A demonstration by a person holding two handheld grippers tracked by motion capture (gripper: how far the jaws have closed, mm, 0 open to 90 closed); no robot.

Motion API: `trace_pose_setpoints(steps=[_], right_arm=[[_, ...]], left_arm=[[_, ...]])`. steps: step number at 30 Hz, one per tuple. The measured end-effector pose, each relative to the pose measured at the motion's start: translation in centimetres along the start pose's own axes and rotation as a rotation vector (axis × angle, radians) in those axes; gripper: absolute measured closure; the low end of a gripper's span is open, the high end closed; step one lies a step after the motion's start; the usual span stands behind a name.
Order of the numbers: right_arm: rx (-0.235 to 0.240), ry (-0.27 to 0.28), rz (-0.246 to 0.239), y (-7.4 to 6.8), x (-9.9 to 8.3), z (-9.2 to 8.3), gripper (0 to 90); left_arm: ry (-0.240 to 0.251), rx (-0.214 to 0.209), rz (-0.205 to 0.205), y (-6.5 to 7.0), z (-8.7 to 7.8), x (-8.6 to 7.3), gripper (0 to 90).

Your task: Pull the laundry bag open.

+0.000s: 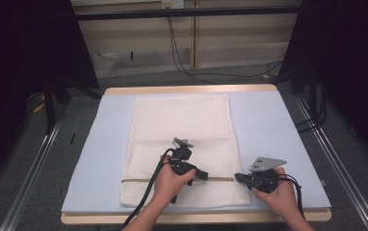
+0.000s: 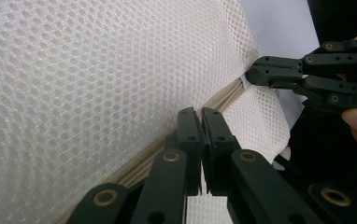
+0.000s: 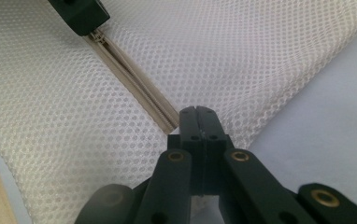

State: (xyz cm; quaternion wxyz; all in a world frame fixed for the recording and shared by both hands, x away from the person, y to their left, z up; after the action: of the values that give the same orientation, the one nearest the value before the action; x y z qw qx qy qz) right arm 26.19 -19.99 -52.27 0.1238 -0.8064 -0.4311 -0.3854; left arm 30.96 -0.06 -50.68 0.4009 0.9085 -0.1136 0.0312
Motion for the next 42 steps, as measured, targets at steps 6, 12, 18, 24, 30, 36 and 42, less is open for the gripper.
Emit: trace_pose_setpoints(steps=[6,12,18,24,30,36,42], right_arm=[[0.003,0.002,0.008,0.0,0.0,0.0,90.0],[0.003,0.001,0.011,0.0,0.0,0.0,90.0],[0.007,0.002,0.012,0.0,0.0,0.0,90.0],[0.007,-0.001,0.016,0.0,0.1,0.0,90.0],[0.008,-0.001,0.021,0.0,0.0,0.0,90.0],[0.006,0.002,0.027,0.1,0.0,0.0,90.0],[0.011,0.005,0.031,0.1,0.0,0.0,90.0]], left_arm=[[0.006,-0.005,-0.021,-0.4,-0.6,-0.1,87.4],[0.005,0.001,-0.014,-0.7,-1.1,-0.3,87.4],[0.002,-0.007,-0.025,-1.1,-1.4,-0.3,87.5],[0.001,0.003,-0.020,-1.4,-1.7,-0.3,87.5],[0.000,-0.014,-0.035,-1.7,-2.4,-0.4,87.5],[0.008,0.009,-0.031,-2.3,-3.2,-0.5,87.5],[0.011,0.005,-0.038,-3.0,-4.2,-0.6,87.5]])
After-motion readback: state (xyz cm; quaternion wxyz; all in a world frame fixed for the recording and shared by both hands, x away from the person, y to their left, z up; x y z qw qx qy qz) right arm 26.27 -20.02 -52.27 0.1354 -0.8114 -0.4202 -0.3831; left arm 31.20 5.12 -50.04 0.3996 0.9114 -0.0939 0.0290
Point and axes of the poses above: each handheld gripper's, and its own axes: z roughly forward along the jaws, x roughly out of its top, y roughly to its right, the point moved 6 cm from there along z, roughly forward along the jaws, and after that the axes turned 14 degrees about -z, right-handed, at the moved point
